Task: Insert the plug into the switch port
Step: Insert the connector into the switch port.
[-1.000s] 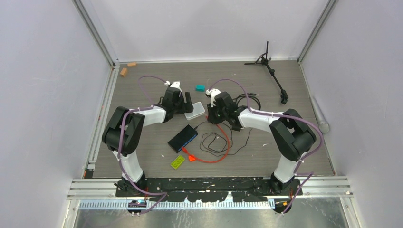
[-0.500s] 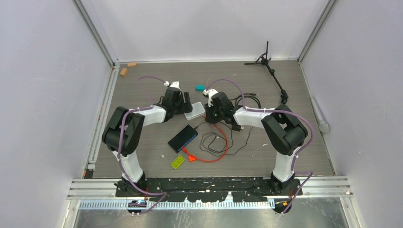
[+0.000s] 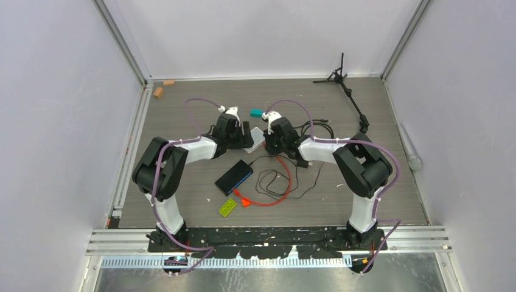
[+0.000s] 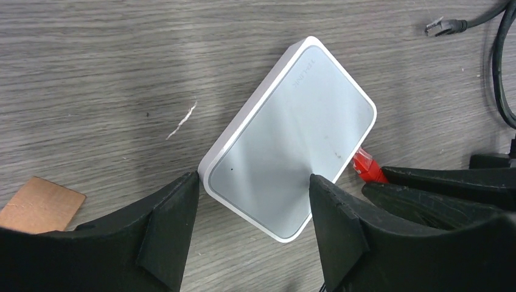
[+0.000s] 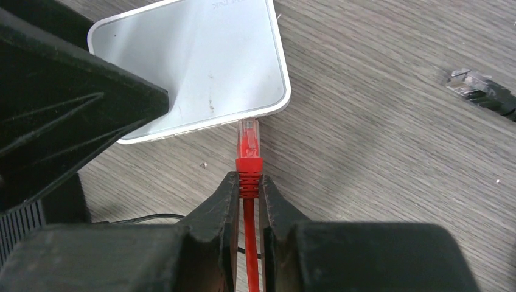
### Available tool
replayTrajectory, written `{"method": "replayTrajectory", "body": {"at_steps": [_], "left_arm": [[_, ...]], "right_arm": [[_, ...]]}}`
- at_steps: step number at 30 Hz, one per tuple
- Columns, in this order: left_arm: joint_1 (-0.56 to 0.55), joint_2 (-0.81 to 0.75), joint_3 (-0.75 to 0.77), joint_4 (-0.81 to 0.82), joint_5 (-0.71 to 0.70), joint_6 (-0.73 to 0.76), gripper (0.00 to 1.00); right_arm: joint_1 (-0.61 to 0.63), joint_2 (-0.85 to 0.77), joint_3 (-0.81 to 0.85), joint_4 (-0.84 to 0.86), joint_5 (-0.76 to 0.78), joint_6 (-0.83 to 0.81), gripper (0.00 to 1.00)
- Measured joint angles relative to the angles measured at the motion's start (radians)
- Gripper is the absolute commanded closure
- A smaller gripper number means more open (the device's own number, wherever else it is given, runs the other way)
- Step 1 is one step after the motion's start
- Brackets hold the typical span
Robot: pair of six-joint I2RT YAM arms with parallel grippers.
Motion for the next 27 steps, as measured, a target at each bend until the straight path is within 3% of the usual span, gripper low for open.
{"method": "replayTrajectory", "body": {"at_steps": [8,18,27], "left_arm": [[-0.010,-0.012,0.000,-0.012,-0.029,0.029,0.14],[0.005,-0.041,0.065,-0.025,-0.151,0.142,0.12],[0.043,0.102,0.165,0.040,0.053,0.173,0.15]], "right_arm": [[0.000,0.000,0.000,-0.002,0.001,-0.026,0.99],[0.000,0.000,0.000,-0.016,-0.003,-0.060,0.99],[0.000,0.000,-0.002,-0.010,0.010,-0.083,1.00]]}}
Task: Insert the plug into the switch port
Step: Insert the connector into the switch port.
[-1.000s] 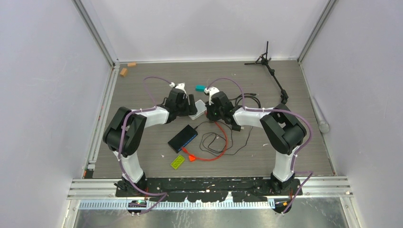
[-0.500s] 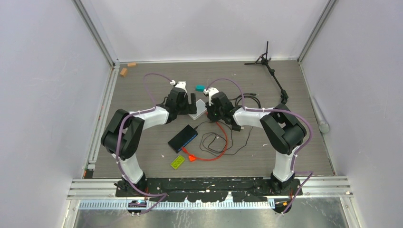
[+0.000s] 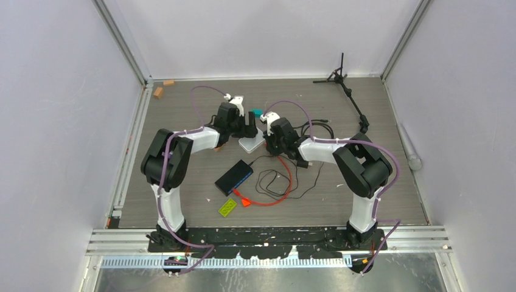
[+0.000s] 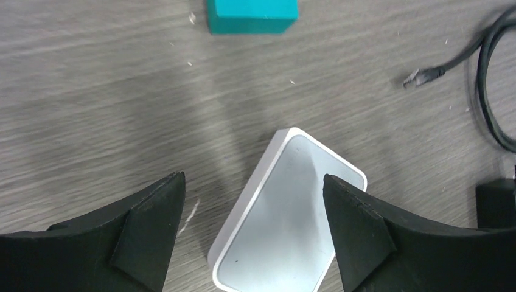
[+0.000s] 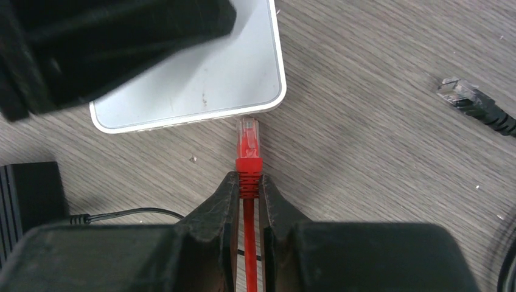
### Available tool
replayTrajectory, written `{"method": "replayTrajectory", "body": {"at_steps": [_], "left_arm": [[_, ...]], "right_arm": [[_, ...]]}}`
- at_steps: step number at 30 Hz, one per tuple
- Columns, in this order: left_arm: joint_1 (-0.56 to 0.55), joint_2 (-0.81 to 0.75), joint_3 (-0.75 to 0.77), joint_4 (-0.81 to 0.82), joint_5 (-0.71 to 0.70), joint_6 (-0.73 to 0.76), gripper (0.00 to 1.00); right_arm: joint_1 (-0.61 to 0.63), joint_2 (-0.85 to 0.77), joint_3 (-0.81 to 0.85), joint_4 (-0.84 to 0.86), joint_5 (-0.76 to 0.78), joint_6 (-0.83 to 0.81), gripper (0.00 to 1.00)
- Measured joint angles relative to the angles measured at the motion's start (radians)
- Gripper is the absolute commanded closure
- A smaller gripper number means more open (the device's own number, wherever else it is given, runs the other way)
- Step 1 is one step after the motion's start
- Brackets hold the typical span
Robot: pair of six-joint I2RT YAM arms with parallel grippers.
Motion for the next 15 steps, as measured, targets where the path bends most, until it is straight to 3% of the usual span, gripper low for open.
{"method": "replayTrajectory", "body": {"at_steps": [15], "left_arm": [[-0.001,0.065,0.020,0.013,0.180,-0.026,0.19]], "right_arm": [[0.000,-0.002,-0.037,0.056,0.017,-0.022,1.00]]}}
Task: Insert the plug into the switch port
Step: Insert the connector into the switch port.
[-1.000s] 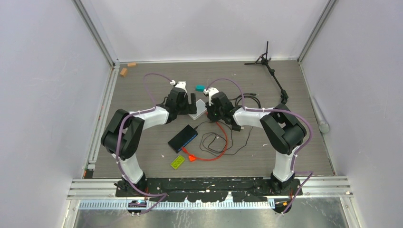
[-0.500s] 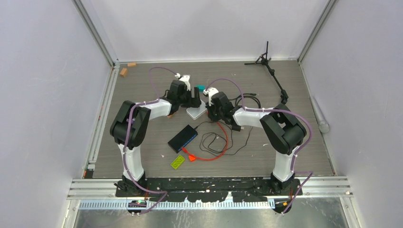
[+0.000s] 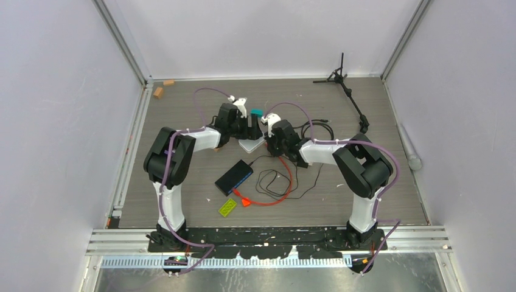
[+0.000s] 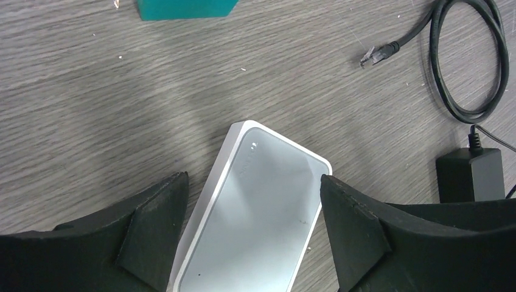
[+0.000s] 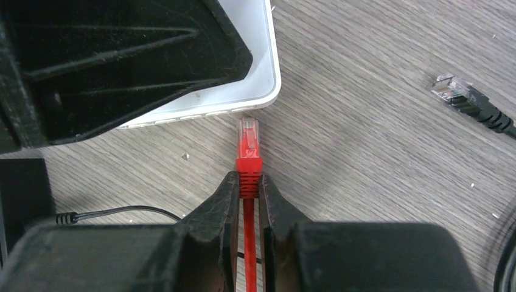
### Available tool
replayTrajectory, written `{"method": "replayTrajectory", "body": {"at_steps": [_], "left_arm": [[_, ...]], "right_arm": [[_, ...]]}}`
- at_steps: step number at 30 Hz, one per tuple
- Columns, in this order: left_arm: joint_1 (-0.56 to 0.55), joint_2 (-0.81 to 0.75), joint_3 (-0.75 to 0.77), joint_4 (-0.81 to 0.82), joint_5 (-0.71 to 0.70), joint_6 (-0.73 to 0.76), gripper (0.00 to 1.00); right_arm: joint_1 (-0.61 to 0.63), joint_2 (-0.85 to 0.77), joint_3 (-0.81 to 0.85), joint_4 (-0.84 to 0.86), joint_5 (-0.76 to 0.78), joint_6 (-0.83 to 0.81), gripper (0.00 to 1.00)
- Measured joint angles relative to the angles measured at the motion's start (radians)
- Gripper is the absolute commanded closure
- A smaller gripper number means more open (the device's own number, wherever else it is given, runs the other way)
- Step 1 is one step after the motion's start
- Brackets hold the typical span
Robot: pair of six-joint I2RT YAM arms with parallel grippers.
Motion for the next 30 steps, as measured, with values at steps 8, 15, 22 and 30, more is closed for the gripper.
{"method": "replayTrajectory", "body": {"at_steps": [8,15,22,30], "left_arm": [[0.001,-0.015,-0.044,0.051,0.017,-0.005,0.22],[0.002,-0.015,-0.048,0.051,0.029,-0.009,0.29],[-0.007,-0.015,-0.051,0.052,0.032,-0.007,0.31],[-0.016,-0.015,-0.051,0.050,0.045,-0.003,0.31]], "right_arm": [[0.000,-0.030,-0.039,0.026,-0.008,-0.005,0.99],[0.003,-0.031,-0.039,0.049,-0.009,-0.014,0.99],[0.005,-0.031,-0.039,0.050,0.001,-0.020,1.00],[0.006,-0.031,-0.043,0.051,0.024,-0.027,1.00]]}}
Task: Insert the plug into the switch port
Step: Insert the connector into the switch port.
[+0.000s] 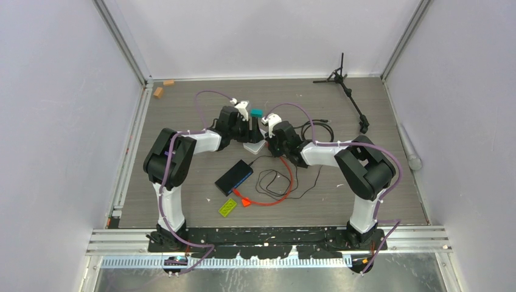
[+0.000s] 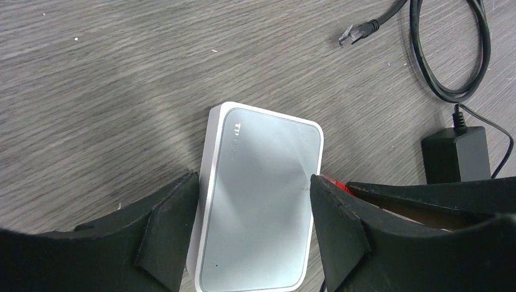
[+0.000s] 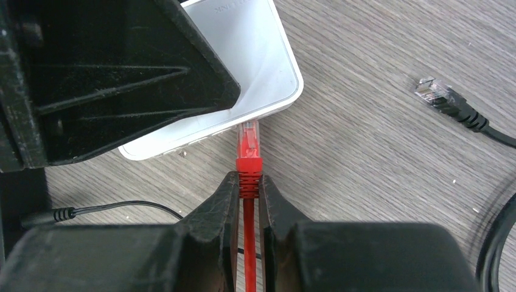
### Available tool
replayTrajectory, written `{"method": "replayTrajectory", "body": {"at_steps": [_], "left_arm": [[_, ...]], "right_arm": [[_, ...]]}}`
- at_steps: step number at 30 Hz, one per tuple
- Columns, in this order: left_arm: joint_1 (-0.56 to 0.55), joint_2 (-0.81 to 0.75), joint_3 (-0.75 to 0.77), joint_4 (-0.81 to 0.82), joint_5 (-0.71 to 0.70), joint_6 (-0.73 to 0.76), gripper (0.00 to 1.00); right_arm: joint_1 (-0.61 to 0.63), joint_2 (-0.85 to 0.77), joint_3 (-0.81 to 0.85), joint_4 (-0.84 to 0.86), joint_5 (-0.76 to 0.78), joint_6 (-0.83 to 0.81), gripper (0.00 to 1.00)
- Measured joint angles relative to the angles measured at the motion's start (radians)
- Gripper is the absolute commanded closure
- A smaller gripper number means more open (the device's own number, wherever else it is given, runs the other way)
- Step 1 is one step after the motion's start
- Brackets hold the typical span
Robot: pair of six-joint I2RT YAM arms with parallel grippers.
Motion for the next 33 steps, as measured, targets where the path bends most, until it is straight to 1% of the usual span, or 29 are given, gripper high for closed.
{"method": "replayTrajectory", "body": {"at_steps": [6,12,18,27,33], "left_arm": [[-0.002,0.000,0.002,-0.004,-0.008,-0.001,0.31],[-0.006,0.000,0.008,-0.016,-0.027,-0.001,0.31],[-0.009,0.000,0.017,-0.034,-0.074,0.003,0.31],[-0.015,-0.002,0.027,-0.055,-0.124,0.004,0.31],[-0.015,-0.002,0.030,-0.061,-0.129,0.003,0.31]], "right_arm": [[0.000,0.000,-0.003,0.003,-0.008,-0.004,1.00],[0.007,-0.023,-0.026,0.007,-0.058,-0.020,1.00],[0.014,-0.026,-0.029,0.003,-0.092,-0.035,1.00],[0.015,-0.058,-0.030,-0.080,-0.053,-0.045,0.99],[0.015,-0.082,-0.037,-0.085,-0.002,-0.050,1.00]]}}
